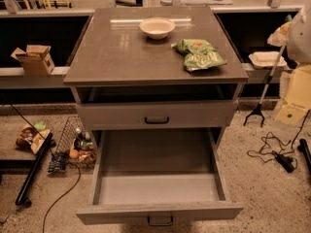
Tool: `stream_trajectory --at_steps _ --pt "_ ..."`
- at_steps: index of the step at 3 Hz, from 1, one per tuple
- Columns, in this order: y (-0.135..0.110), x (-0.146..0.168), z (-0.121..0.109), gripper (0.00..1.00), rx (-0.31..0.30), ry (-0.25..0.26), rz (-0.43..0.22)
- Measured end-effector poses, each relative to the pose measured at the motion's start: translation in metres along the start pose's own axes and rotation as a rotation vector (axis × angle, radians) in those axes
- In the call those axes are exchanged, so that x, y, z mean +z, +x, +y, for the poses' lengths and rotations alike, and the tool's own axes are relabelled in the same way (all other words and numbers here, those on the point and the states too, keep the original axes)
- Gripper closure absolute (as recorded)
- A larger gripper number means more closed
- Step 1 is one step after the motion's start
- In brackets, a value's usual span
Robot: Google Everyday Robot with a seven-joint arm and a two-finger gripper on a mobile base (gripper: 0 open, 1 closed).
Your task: Place green jalapeno chip bag into middle drawer
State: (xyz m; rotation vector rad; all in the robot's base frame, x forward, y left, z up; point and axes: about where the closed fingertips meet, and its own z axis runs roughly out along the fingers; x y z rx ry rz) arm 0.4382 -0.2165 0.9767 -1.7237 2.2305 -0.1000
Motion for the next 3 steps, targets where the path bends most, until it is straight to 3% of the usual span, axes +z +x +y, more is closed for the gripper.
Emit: stream_trajectory --at_steps 1,2,3 --pt "0.000 0.000 0.000 0.00 0.000 0.000 0.000" --pt "-0.007 0.010 -0.017 0.00 0.034 0.019 -0.032" --pt "-0.022 0.033 -0.053 0.00 0.101 0.049 -0.138"
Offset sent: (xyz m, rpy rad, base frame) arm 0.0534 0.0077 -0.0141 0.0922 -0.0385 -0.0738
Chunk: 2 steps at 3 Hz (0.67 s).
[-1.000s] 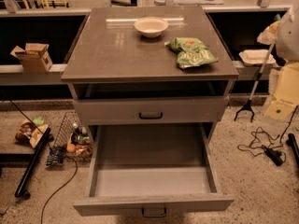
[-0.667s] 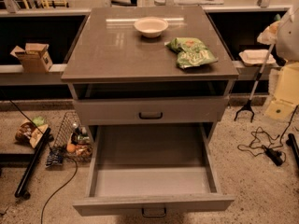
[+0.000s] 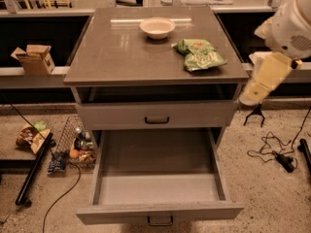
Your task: Place green jalapeno chip bag into middle drawer
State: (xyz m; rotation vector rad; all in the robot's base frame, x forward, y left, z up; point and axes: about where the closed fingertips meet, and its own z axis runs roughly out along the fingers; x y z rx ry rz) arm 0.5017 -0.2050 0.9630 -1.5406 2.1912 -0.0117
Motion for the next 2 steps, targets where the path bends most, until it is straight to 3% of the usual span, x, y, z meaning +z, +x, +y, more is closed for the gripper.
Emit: stream_trajectory --at_steps 1,2 --pt "-0.022 0.035 -0.033 0.00 0.050 0.020 -0.109" --pt "-0.028 0.086 -0.066 0.00 0.179 -0.019 -0.239"
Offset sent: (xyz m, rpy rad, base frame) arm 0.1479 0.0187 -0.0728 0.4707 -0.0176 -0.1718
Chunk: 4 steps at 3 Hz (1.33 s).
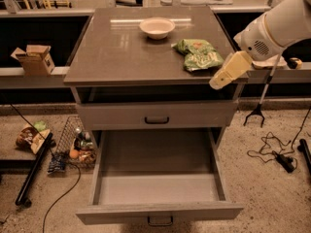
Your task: Place green jalapeno chip bag into middle drawer
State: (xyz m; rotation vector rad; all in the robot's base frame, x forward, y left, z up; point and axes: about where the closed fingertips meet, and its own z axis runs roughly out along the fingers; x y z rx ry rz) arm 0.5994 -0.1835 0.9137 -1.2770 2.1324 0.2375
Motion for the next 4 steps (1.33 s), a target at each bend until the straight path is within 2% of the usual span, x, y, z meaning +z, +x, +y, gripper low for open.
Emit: stream_trajectory --at_steps 1,2,3,4 --pt "0.000 -0.001 0.000 0.00 -0.002 0.001 0.001" --pt "0.003 0.021 -0.012 0.00 -0.013 0.004 -0.006" --pt "0.004 0.053 -0.046 0.00 -0.009 0.031 -0.067" --pt "0.009 0.081 -0.083 0.00 0.032 0.067 -0.125"
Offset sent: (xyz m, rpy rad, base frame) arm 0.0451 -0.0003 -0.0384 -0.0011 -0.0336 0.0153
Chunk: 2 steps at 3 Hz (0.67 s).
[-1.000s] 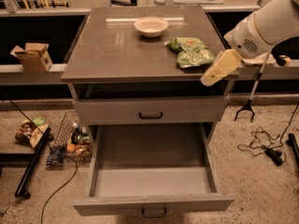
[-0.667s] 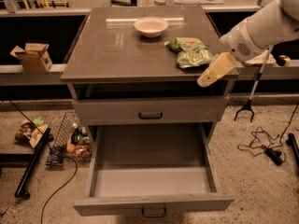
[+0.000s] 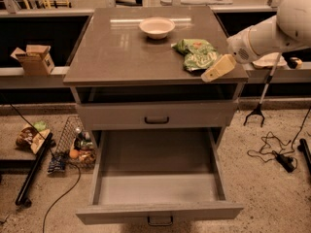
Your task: Place green jalapeno chip bag into middle drawer
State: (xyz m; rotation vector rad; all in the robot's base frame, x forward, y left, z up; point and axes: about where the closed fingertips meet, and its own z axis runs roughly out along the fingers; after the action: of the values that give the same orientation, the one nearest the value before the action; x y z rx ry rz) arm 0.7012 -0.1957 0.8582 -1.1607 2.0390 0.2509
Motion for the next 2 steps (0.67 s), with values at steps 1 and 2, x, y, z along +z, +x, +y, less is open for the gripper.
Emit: stream_trajectory --at_steps 1,2 --pt "0.009 0.020 -0.025 0.00 0.049 0.037 -0.020" --pt "0.018 0.032 -0.045 0.08 0.107 0.067 -0.022"
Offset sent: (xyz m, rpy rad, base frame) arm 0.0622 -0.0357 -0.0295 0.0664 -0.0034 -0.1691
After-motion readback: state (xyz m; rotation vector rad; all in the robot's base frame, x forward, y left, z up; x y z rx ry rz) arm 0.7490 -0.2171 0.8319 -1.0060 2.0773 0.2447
